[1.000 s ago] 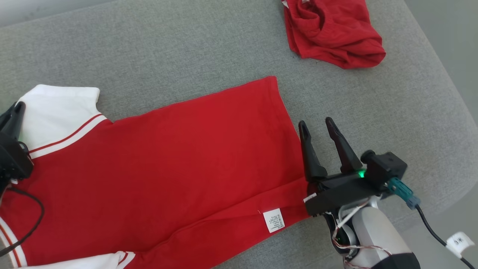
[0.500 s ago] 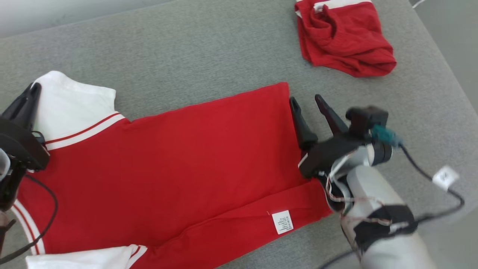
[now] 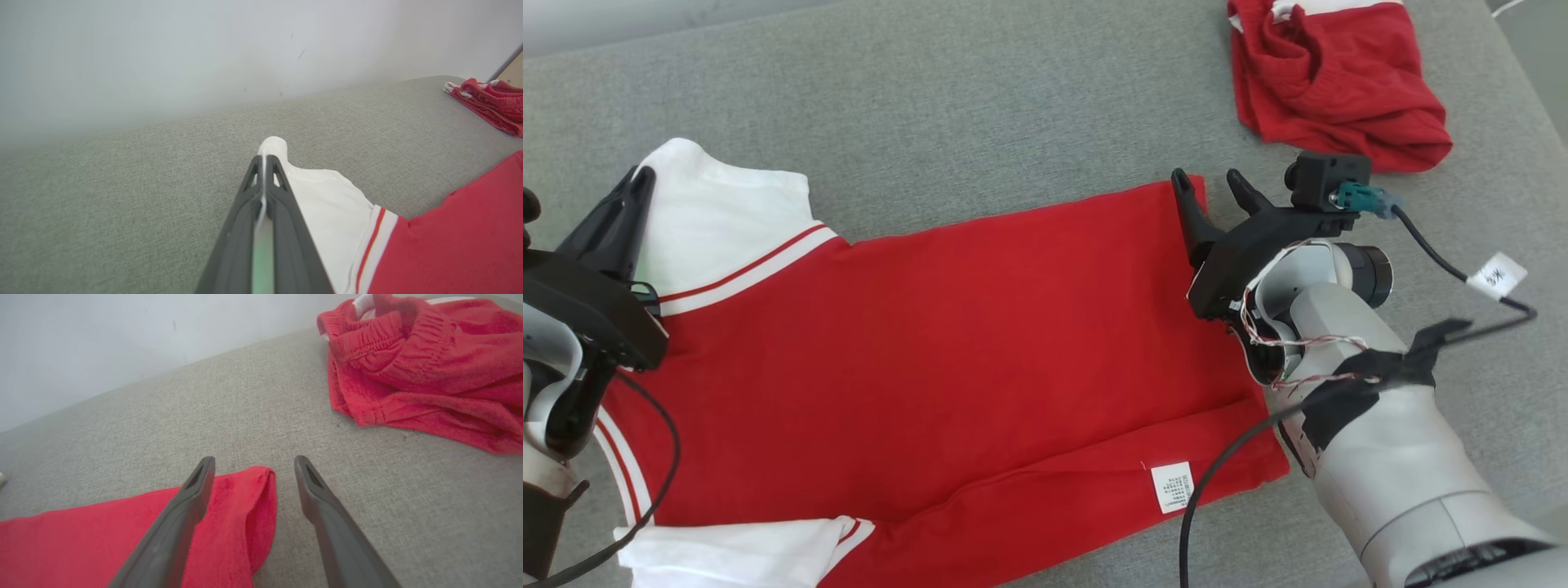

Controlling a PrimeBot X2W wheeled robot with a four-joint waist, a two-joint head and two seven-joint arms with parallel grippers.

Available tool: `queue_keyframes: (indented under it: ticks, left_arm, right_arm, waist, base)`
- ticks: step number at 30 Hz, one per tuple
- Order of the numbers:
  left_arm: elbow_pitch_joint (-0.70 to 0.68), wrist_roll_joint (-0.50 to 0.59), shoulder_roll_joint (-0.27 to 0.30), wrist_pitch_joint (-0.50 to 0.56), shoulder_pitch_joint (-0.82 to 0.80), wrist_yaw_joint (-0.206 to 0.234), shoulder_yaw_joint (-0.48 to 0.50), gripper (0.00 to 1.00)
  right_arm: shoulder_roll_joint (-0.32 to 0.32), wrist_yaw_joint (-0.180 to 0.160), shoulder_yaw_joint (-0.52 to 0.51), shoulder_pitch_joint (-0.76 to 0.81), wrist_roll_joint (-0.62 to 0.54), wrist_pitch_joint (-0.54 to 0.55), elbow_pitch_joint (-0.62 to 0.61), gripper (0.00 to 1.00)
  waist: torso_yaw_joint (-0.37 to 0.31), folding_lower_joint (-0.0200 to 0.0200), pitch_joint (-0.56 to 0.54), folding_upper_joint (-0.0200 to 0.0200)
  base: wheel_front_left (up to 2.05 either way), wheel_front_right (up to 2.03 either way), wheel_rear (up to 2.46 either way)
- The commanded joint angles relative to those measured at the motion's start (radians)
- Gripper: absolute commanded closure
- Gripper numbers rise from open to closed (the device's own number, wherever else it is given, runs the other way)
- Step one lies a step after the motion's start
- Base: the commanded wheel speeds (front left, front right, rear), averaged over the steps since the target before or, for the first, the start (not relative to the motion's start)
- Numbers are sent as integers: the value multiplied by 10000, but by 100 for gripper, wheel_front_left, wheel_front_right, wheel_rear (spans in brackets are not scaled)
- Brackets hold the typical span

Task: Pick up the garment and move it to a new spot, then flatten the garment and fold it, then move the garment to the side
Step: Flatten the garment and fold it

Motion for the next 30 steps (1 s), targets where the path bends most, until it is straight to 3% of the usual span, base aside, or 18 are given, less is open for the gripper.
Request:
queue_keyframes:
  ticks: [1, 4, 5, 8, 9, 10, 23, 30]
  left_arm:
    - [-41, -44, 2, -62, 97, 4, -17, 100]
    - [-130, -50, -36, -69, 21, -4, -78, 100]
    - [-159, -54, -52, -71, -8, -6, -101, 100]
    - [-224, -60, -74, -76, -89, -16, -153, 100]
    - [-239, -62, -80, -76, -114, -19, -170, 100]
    - [-255, -66, -75, -76, -132, -17, -181, 100]
    - [-278, -226, -59, -683, 225, 30, -65, 100]
    - [-993, -455, -219, -1329, 1055, 106, 101, 100]
  right_arm:
    - [17, -6, 10, -206, 42, 26, 351, 0]
    - [44, -6, 44, -556, 1, 94, 1089, 0]
    - [44, -6, 68, -641, 24, 137, 1305, 4]
    - [58, -6, 155, -861, 138, -10, 1702, 65]
    - [61, -6, 220, -907, 202, -70, 1788, 96]
    - [63, -6, 273, -973, 272, -157, 1835, 100]
    - [63, -8, 1141, -952, 904, -1256, 2176, 100]
    - [-324, -6, 1867, -78, 1393, -1606, 1309, 100]
  waist:
    - [73, 0, 52, -1]
    - [142, 0, 98, -1]
    - [163, 0, 120, -1]
    - [204, 0, 197, -1]
    - [217, 0, 227, -1]
    - [227, 0, 258, -1]
    - [470, 0, -31, -1]
    - [658, 0, -609, -1]
  base:
    - [0, 0, 0]
    - [0, 0, 0]
    - [0, 0, 0]
    - [0, 0, 0]
    - [0, 0, 0]
    - [0, 0, 0]
    - [0, 0, 0]
    - [0, 0, 0]
